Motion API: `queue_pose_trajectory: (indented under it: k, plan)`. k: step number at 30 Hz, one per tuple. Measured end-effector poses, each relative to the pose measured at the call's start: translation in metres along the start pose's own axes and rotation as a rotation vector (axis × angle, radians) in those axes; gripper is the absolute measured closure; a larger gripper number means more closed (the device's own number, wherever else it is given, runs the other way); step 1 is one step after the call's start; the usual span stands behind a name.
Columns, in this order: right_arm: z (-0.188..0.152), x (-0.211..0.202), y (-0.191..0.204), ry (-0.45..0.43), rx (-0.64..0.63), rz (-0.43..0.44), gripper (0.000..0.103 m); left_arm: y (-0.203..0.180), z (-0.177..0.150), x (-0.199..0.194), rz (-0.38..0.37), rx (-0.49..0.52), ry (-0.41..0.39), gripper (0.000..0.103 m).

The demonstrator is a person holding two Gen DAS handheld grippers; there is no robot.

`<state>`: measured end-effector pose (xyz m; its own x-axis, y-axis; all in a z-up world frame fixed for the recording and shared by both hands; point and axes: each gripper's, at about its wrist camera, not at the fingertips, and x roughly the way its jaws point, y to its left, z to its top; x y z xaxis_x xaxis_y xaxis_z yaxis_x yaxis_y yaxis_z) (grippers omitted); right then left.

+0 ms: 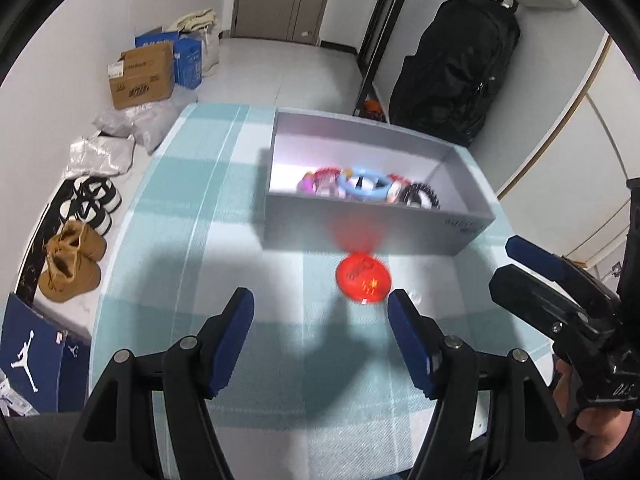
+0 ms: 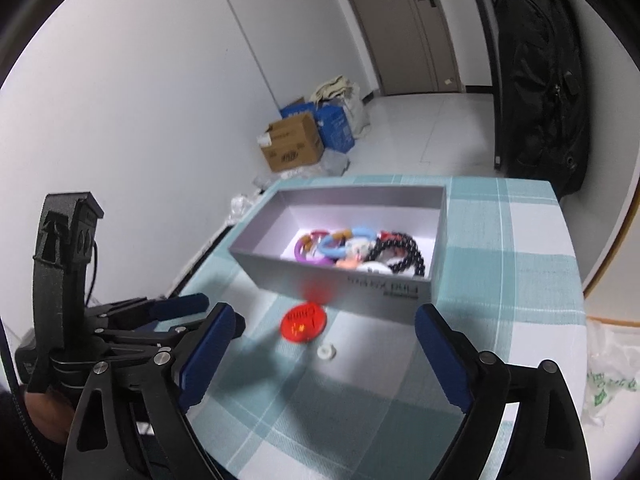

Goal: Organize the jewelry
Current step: 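Lift the tools from the box and close the right tool on the small white charm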

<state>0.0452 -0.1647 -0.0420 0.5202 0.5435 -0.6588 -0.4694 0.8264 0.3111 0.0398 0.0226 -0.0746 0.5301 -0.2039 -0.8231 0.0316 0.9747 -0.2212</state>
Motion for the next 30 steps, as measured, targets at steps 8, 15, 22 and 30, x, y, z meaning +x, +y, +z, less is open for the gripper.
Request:
queue_pose_trajectory:
  k: [8, 15, 22, 30]
  plan:
    - [-0.017, 0.027, -0.003, 0.145, -0.016, -0.047, 0.010, 0.017, -0.007, 0.005, 0.053, -0.036, 0.023, 0.031]
    - [-0.018, 0.035, 0.001, 0.165, -0.028, -0.065, 0.011, 0.027, -0.010, 0.012, 0.027, -0.079, 0.056, 0.025]
    - [-0.019, 0.053, 0.015, 0.221, -0.076, -0.081, 0.018, 0.027, -0.008, 0.010, 0.037, -0.061, 0.052, 0.025]
    - [-0.013, 0.054, 0.022, 0.192, -0.114, -0.135, 0.036, 0.039, -0.005, 0.006, 0.023, -0.082, 0.036, 0.025]
